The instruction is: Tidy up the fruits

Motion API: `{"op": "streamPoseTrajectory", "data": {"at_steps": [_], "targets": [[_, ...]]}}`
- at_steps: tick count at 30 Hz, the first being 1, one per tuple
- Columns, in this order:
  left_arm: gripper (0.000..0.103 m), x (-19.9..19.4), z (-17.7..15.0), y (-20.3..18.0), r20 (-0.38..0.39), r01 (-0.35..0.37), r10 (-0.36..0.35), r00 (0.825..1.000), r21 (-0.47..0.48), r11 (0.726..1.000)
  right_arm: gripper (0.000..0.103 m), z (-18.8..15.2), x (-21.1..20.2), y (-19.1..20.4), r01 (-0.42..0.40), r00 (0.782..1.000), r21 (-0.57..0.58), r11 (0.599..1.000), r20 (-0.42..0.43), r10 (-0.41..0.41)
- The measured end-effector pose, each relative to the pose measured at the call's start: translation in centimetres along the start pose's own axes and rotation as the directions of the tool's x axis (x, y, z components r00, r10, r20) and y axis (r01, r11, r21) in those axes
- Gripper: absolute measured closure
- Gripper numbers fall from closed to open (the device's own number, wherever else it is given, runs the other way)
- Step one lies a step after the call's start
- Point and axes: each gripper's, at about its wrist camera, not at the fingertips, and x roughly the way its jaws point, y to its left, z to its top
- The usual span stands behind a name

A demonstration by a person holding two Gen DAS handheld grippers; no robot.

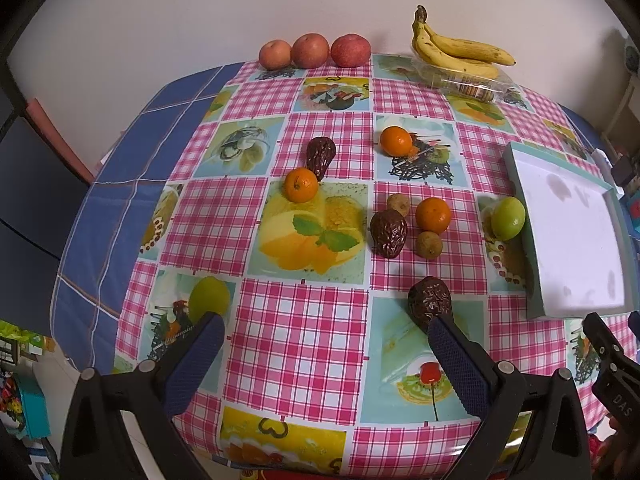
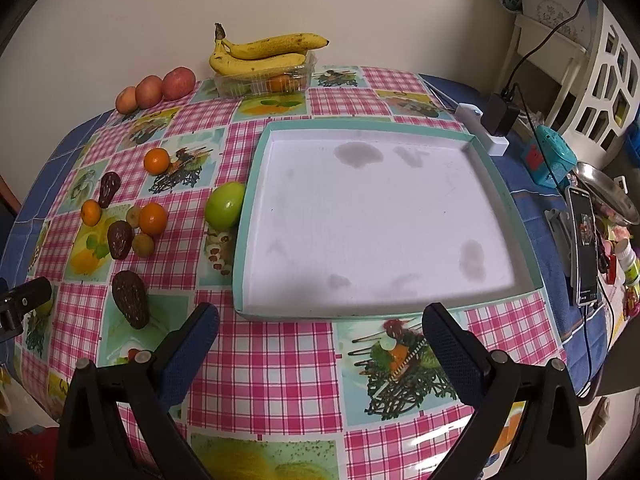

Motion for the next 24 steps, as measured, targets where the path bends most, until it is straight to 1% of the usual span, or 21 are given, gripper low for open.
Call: {"op": "streamPoseTrajectory", "data": {"at_steps": [24], "targets": [[0.0, 0.0, -0.01, 0.17, 0.001, -0.002, 0.002, 1.0, 0.001, 1.0, 0.002, -0.21, 0.33, 0.08, -0.008, 1.0, -0.002, 1.0, -0.019, 0.008]]}}
